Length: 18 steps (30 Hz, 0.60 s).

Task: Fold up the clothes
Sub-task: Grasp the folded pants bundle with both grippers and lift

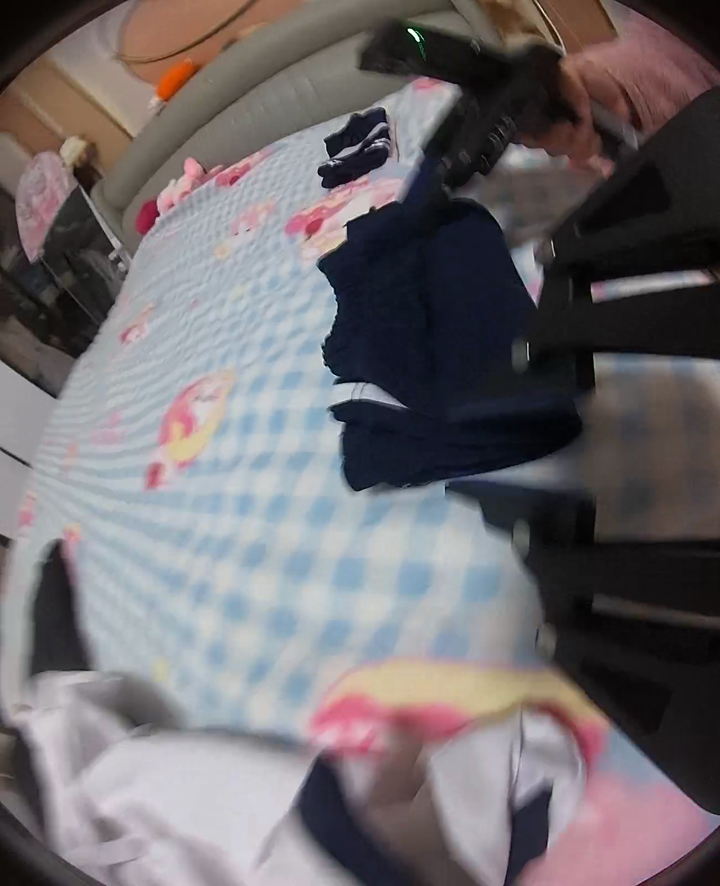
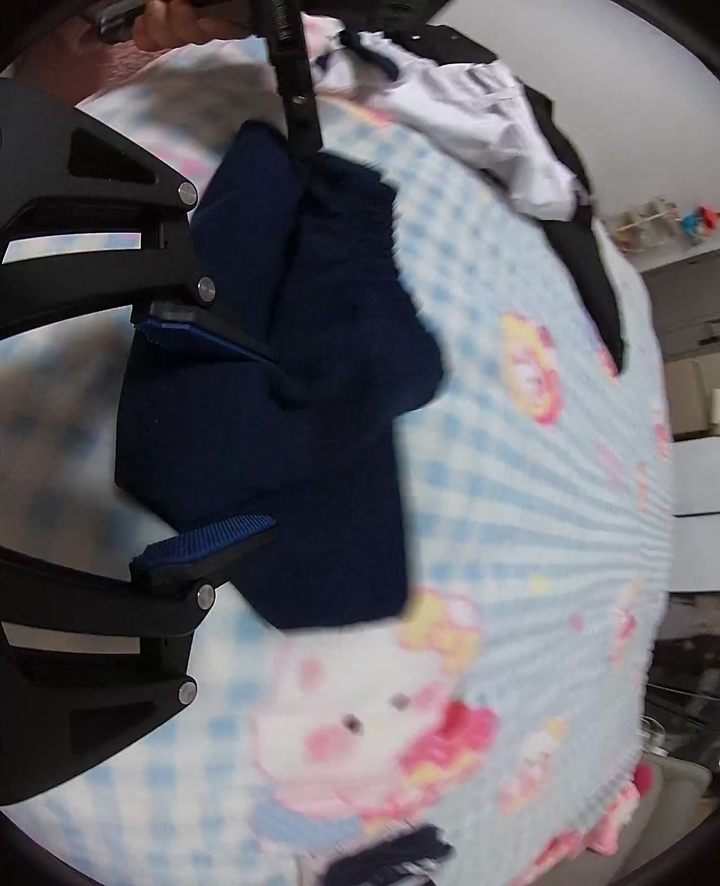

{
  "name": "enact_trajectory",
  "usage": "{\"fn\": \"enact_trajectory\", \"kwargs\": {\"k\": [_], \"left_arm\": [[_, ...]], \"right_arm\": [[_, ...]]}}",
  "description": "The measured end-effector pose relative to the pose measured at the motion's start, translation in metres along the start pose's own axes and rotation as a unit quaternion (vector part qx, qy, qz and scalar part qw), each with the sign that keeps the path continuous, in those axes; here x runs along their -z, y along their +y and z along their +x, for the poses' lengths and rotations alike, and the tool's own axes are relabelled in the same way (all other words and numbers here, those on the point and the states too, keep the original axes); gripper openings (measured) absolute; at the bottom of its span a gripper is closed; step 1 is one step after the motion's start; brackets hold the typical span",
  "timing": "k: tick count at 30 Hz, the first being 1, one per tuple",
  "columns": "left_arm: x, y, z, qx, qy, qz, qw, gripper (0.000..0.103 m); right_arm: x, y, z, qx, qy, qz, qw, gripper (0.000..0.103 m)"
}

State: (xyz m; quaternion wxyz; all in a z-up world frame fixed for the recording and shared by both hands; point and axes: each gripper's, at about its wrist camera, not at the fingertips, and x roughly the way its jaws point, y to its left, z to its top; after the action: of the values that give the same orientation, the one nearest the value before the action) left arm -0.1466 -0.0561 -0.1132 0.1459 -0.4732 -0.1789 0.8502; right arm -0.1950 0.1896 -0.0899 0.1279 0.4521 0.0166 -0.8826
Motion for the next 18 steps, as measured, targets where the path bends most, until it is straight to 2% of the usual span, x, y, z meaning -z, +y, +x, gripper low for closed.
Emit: {"fn": "enact_trajectory", "kwargs": {"k": [2,4,6,8,10,12,14,16,17,18], "left_arm": [[0.001,-0.013,-0.004,0.028,-0.019,0.020,0.9992,0.032],[-0.002,-0.032,0.004,0.028,-0.022,0.051,0.9981,0.032],[-0.010,-0.047,0.025,0.019,0.001,0.076,0.9969,0.032],[-0.024,-0.050,0.054,-0.012,0.043,0.074,0.9963,0.032],[-0.034,-0.044,0.068,-0.031,0.068,0.055,0.9957,0.026],[-0.040,-0.036,0.060,-0.015,0.054,0.023,0.9982,0.026],[-0.041,-0.025,0.050,0.014,0.041,-0.014,0.9990,0.029],[-0.038,-0.009,0.035,0.077,0.021,-0.076,0.9939,0.043],[-0.036,-0.002,0.027,0.100,0.008,-0.102,0.9897,0.054],[-0.032,0.004,0.019,0.107,-0.008,-0.119,0.9870,0.059]], "right_arm": [[-0.008,0.010,-0.012,-0.008,-0.022,-0.016,1.000,0.056],[-0.011,0.025,-0.009,-0.019,-0.016,-0.035,0.999,0.056],[-0.010,0.038,0.007,-0.013,0.001,-0.052,0.999,0.056],[-0.008,0.041,0.028,0.003,0.025,-0.053,0.998,0.056],[-0.008,0.030,0.036,0.009,0.039,-0.030,0.999,0.054],[-0.009,0.011,0.033,0.015,0.042,-0.001,0.999,0.054],[-0.010,-0.009,0.014,0.024,0.025,0.018,0.999,0.057],[-0.009,-0.031,-0.005,0.006,0.014,0.043,0.999,0.068],[-0.008,-0.038,-0.009,-0.003,0.015,0.052,0.999,0.069],[-0.007,-0.043,-0.011,-0.013,0.022,0.062,0.998,0.069]]}}
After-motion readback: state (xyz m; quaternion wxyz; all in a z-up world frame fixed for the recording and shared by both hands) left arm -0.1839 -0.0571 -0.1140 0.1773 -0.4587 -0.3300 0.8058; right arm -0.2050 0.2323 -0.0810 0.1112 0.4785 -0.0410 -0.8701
